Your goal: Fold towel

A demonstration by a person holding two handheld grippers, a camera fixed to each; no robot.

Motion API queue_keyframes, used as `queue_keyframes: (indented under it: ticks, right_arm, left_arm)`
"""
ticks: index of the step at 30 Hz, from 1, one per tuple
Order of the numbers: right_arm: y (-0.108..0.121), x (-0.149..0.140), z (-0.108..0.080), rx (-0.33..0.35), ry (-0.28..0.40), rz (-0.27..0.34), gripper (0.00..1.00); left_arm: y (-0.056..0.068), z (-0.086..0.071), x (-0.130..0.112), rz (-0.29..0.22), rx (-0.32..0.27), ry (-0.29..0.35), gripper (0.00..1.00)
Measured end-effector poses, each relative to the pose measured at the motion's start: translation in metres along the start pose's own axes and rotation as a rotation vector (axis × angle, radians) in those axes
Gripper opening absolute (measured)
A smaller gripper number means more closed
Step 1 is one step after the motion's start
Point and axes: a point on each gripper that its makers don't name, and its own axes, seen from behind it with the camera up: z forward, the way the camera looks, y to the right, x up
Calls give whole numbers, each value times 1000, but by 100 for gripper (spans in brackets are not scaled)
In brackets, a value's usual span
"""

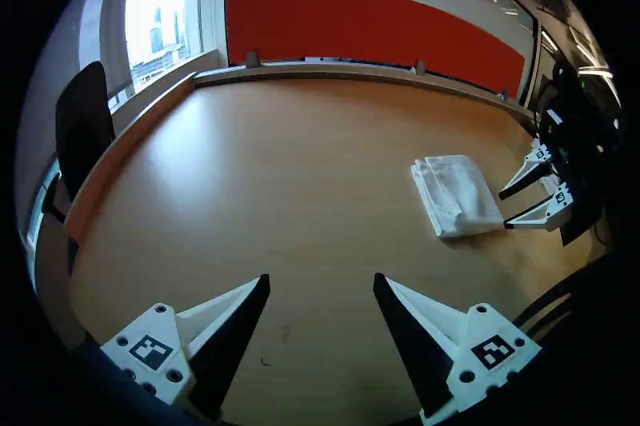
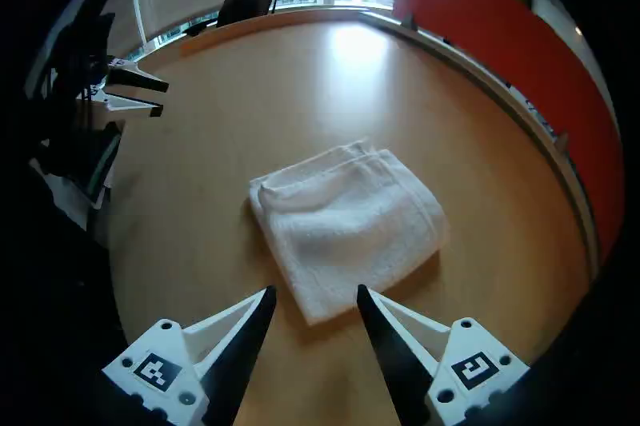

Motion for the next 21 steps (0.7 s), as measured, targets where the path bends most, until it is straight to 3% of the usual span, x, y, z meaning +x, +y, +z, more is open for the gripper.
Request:
queue_keyframes:
  ticks: [13, 21]
  right_arm:
    - [-2, -27, 12, -26, -35, 29, 76]
    - [2, -31, 16, -52, -37, 38, 62]
  left_arm:
    - [3, 1, 1, 5, -3, 0, 96]
    - [3, 1, 0, 9, -4, -2, 96]
